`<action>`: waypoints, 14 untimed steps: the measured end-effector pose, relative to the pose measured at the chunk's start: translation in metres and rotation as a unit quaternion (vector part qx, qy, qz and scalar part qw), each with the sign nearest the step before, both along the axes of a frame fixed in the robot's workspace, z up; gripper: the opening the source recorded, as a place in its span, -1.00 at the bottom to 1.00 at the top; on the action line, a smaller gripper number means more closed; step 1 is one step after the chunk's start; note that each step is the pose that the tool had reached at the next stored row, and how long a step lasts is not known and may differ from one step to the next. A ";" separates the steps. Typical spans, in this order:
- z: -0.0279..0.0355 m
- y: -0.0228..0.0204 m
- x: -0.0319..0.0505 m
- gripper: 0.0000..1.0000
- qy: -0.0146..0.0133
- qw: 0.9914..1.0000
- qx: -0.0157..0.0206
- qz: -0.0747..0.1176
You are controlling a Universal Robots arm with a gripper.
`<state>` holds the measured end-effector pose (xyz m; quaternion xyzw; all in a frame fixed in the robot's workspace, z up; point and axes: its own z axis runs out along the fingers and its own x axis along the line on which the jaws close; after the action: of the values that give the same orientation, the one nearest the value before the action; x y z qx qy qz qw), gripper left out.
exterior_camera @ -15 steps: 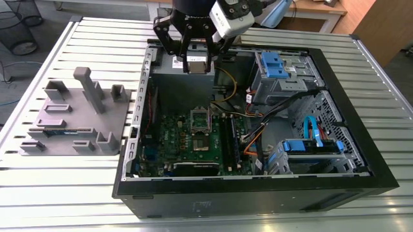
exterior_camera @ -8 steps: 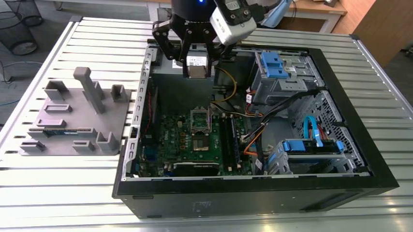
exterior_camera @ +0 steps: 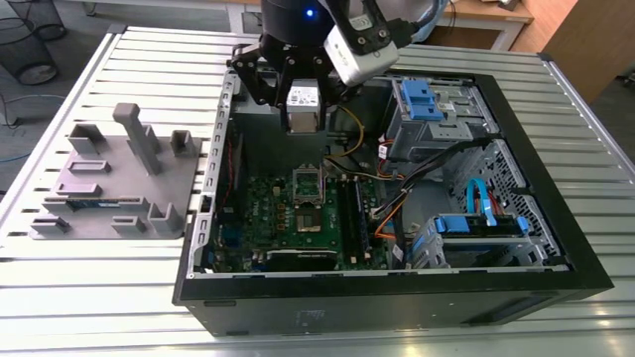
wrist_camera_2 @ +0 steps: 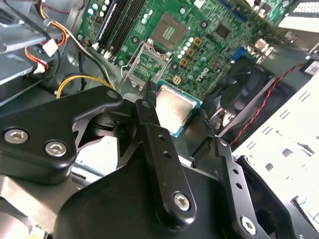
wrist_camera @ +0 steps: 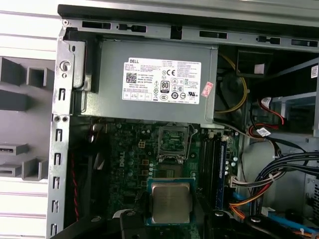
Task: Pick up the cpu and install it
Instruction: 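Pick up the cpu and move it towards the insertion slot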
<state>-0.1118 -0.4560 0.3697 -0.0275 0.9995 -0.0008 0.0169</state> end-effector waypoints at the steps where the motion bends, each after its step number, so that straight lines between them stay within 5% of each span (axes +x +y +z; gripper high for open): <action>1: 0.0000 -0.0023 0.0000 -0.06 0.000 1.000 0.000 0.000; 5: 0.0000 -0.0089 0.0000 -0.06 0.000 1.000 0.000 0.000; 14: -0.0004 -0.0093 0.0000 -0.06 0.000 1.000 0.000 0.000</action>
<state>-0.1118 -0.4653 0.3693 -0.0275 0.9995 -0.0009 0.0169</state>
